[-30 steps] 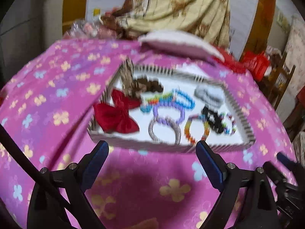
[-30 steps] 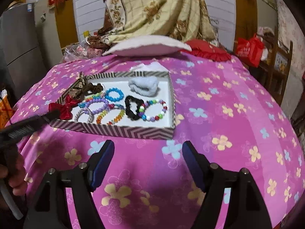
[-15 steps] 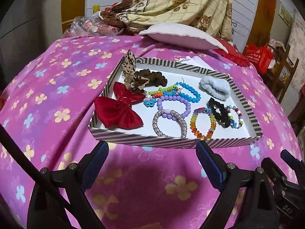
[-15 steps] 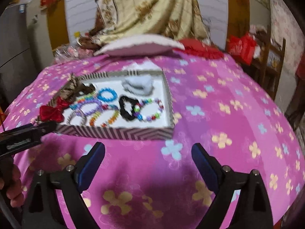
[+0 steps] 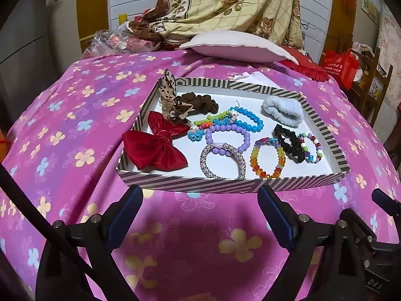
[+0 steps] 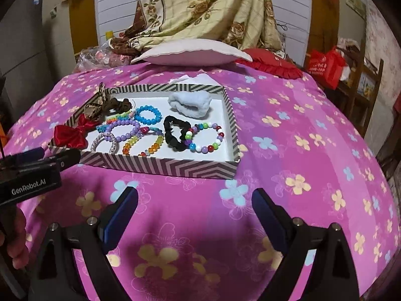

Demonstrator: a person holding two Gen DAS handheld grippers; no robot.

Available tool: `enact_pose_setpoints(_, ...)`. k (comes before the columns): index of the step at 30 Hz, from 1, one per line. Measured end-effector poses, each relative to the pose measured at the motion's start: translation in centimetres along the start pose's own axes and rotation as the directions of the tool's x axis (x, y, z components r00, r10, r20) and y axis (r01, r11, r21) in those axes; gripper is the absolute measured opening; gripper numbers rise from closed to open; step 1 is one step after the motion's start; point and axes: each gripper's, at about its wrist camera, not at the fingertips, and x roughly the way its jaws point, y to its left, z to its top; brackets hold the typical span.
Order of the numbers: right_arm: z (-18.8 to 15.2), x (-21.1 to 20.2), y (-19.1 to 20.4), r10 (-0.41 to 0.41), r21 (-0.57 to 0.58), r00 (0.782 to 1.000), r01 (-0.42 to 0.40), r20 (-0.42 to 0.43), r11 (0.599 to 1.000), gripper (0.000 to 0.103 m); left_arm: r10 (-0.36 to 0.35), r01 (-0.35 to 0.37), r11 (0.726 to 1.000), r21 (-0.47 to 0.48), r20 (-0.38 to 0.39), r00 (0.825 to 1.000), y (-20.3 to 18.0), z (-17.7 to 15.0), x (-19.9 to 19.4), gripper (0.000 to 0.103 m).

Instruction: Organize jewelry

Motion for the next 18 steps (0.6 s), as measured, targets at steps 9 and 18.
enact_pose_setpoints(9,0.06,-0.14,-0.34,-0.003,0.005,1.0,0.003,0.002,1.0,0.094,0.003,-0.003,1.0,0.008,0.0,1.0,0.02,-0.12,0.05,0.074)
enact_pose_setpoints(18,0.01,-0.09,-0.38,-0.004,0.001,1.0,0.004,0.0,1.0,0.094,0.006,-0.006,1.0,0.024,0.0,1.0,-0.18,-0.12,0.21,0.074)
